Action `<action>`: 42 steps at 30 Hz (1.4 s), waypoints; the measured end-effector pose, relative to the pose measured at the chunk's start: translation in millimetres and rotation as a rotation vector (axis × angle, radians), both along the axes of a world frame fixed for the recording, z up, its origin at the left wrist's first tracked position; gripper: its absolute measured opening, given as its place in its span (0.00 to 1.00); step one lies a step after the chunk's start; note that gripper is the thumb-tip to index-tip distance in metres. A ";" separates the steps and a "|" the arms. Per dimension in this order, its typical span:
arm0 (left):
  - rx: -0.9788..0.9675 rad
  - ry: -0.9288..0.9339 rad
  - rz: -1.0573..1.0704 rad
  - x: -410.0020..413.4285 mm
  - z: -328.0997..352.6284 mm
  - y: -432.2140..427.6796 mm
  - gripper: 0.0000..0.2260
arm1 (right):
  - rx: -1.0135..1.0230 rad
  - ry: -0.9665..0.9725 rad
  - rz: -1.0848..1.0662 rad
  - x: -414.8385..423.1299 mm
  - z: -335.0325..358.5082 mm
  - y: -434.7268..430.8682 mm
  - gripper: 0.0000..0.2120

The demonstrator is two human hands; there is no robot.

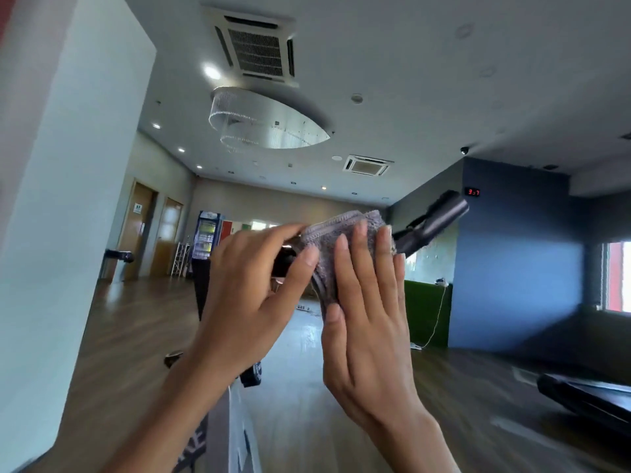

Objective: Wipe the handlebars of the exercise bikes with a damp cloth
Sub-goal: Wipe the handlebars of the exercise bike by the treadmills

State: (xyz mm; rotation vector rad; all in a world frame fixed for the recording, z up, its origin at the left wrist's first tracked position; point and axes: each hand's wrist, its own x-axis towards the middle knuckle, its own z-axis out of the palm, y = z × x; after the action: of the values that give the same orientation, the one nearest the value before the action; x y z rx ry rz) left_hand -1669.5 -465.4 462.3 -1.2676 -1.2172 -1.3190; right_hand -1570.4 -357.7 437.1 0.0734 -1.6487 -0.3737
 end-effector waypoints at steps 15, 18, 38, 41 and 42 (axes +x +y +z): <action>0.028 0.165 0.357 27.2 -15.8 11.0 0.15 | 0.041 0.072 -0.193 28.8 18.5 31.8 0.18; 0.028 0.123 0.611 11.4 -21.6 10.0 0.17 | 0.006 0.062 -0.217 46.1 32.6 43.0 0.19; 0.554 0.198 0.644 -10.2 -23.2 107.3 0.17 | 0.118 0.023 -0.298 68.9 56.1 49.6 0.19; 0.594 0.147 0.573 -6.4 -20.2 113.4 0.18 | 0.155 0.005 -0.298 66.6 64.2 43.4 0.16; 0.605 0.127 0.552 -0.3 -18.9 117.1 0.18 | 0.159 0.005 -0.287 63.1 66.5 41.7 0.14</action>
State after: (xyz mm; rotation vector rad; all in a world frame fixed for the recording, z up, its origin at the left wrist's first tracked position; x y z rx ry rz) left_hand -1669.8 -348.3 443.4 -0.5205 -0.8855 -1.0542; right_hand -1507.3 -316.0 503.6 -0.0463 -1.6249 -0.7235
